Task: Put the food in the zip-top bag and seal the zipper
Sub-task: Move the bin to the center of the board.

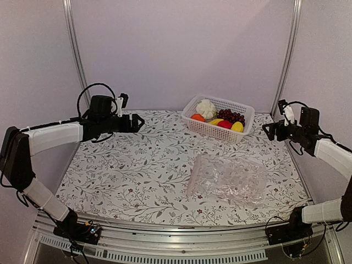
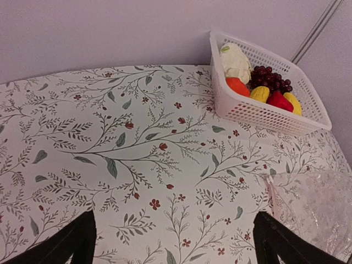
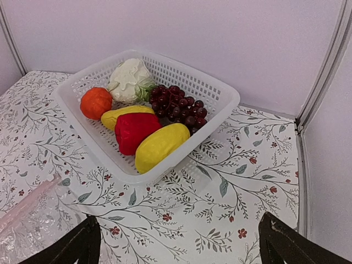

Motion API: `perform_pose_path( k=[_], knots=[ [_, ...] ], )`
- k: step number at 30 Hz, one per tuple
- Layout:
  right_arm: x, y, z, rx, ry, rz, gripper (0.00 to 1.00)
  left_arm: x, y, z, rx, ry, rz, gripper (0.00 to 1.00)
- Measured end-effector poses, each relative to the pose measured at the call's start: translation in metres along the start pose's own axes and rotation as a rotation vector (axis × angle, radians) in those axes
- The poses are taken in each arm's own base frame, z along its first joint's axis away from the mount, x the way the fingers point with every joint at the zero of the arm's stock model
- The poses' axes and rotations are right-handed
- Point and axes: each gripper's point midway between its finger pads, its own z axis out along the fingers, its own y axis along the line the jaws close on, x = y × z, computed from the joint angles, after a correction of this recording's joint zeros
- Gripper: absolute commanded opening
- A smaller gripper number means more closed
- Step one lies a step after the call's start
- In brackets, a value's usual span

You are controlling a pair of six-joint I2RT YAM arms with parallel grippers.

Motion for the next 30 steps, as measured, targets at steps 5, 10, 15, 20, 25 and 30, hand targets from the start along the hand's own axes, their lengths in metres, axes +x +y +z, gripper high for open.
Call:
perform_pose_path(
  k=[5,10,15,20,25,30],
  knots=[
    [0.005,0.007,0.003,-0.05,0.011,-0.037,0.98,0.003,-0.015,0.001,0.041,0.021,0.013,1.0],
    [0.012,0.02,0.003,-0.123,0.037,-0.118,0.86,-0.001,-0.03,0.0,0.097,0.034,0.02,1.0],
    [0.002,0.039,0.017,-0.203,0.087,-0.202,0.76,0.003,-0.035,0.0,0.117,0.049,0.021,0.99],
    [-0.027,0.078,0.04,-0.284,0.1,-0.318,0.5,0.005,-0.04,-0.001,0.135,0.062,0.022,0.98],
    [-0.045,0.114,0.074,-0.394,0.154,-0.372,0.48,0.007,-0.041,-0.002,0.144,0.073,0.021,0.98],
    [-0.03,0.133,0.117,-0.456,0.263,-0.375,0.52,0.006,-0.044,-0.005,0.15,0.07,0.019,0.98]
  ],
)
